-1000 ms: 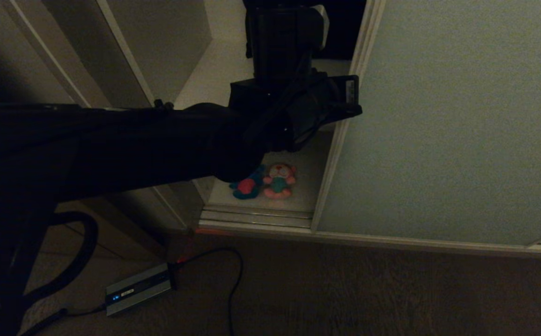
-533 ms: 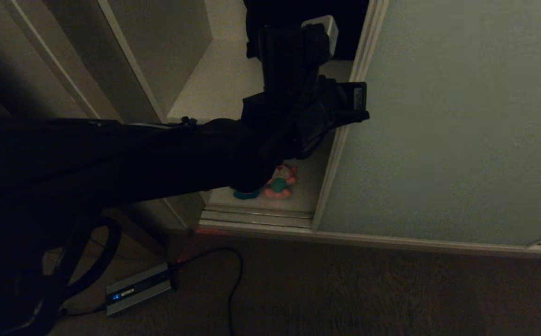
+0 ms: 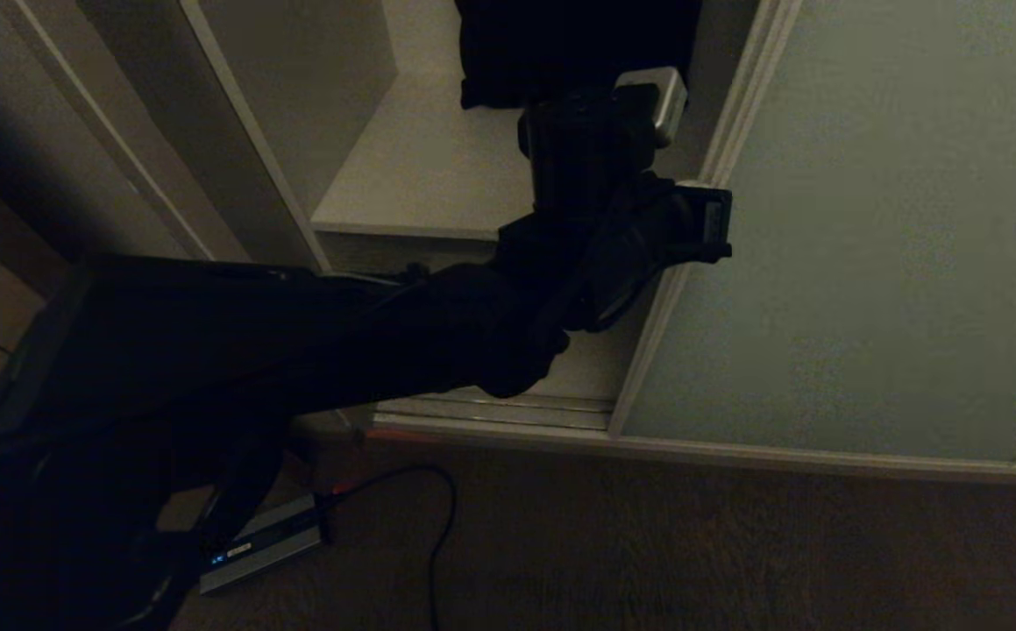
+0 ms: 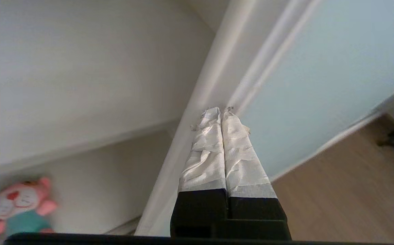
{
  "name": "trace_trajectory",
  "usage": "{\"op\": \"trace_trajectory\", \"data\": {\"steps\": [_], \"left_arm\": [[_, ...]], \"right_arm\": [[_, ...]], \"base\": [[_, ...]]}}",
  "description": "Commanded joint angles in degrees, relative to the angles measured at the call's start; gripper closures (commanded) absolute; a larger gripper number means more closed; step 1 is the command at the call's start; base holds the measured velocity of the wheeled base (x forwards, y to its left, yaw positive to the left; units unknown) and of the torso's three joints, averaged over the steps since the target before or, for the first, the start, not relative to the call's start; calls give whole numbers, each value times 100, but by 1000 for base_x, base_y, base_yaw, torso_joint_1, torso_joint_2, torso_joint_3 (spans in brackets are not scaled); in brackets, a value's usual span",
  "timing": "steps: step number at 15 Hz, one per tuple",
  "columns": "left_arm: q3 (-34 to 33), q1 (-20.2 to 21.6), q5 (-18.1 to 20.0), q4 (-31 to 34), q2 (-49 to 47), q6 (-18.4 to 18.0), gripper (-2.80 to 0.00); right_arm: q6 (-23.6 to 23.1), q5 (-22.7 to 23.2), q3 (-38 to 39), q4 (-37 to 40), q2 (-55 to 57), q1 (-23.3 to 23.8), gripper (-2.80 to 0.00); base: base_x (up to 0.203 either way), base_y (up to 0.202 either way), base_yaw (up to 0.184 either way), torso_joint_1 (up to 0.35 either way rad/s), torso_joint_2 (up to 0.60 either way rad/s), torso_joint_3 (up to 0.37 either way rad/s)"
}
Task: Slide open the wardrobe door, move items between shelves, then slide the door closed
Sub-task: Open the door
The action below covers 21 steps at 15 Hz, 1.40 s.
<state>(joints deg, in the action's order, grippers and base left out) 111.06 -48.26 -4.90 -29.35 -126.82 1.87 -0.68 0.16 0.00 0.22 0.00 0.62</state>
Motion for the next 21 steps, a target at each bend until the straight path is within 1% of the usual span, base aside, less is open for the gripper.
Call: {"op": "trace_trajectory", "data": {"steps": [1, 3, 5, 7, 8, 10, 11, 12, 15, 17, 18, 19, 20, 21], "left_arm": [[3, -32, -39, -66, 94, 7, 0], [-3, 18, -181, -25, 469, 72, 0], [-53, 155, -426, 229, 1136, 145, 0], [-278, 362, -614, 872, 1966, 122, 0], [-518, 517, -685, 1307, 2461, 39, 0], [-1234, 925, -750, 2254, 3526, -211, 0], [-1833, 1191, -751, 2626, 4115, -339, 0], [-2473, 1447, -711, 2838, 4605, -439, 0], [-4630, 2534, -354, 3209, 6385, -610, 0], [-6191, 3414, 119, 3348, 7639, -645, 0], [-6901, 3901, 423, 3414, 8276, -650, 0], [-7564, 4299, 716, 3468, 8911, -640, 0], [-8049, 4541, 921, 3538, 9485, -609, 0], [-8375, 4720, 1080, 3693, 10038, -541, 0]], "right_arm": [[-2, 2, 26, -4, 9, -1, 0], [-2, 2, 24, 4, 9, -1, 0], [-2, 2, 18, 4, 9, -1, 0], [-2, 2, 18, 2, 7, -1, 0], [-2, 2, 23, -1, 9, -1, 0], [-2, 2, 18, 3, 9, -1, 0], [-2, 2, 26, 4, 9, -1, 0], [-2, 3, 23, -2, 9, -1, 0], [-2, 2, 18, 3, 9, -1, 0], [-2, 2, 21, -2, 4, -1, 0], [-2, 2, 23, 0, 9, -1, 0], [-2, 2, 18, -4, 8, -1, 0], [-2, 2, 25, -2, 9, -1, 0], [-2, 2, 25, -1, 9, -1, 0]], "base": [[0, 0, 0, 0, 0, 0], [0, 0, 0, 0, 0, 0], [0, 0, 0, 0, 0, 0], [0, 0, 0, 0, 0, 0], [0, 0, 0, 0, 0, 0], [0, 0, 0, 0, 0, 0], [0, 0, 0, 0, 0, 0], [0, 0, 0, 0, 0, 0], [0, 0, 0, 0, 0, 0], [0, 0, 0, 0, 0, 0], [0, 0, 0, 0, 0, 0], [0, 0, 0, 0, 0, 0], [0, 0, 0, 0, 0, 0], [0, 0, 0, 0, 0, 0]]}}
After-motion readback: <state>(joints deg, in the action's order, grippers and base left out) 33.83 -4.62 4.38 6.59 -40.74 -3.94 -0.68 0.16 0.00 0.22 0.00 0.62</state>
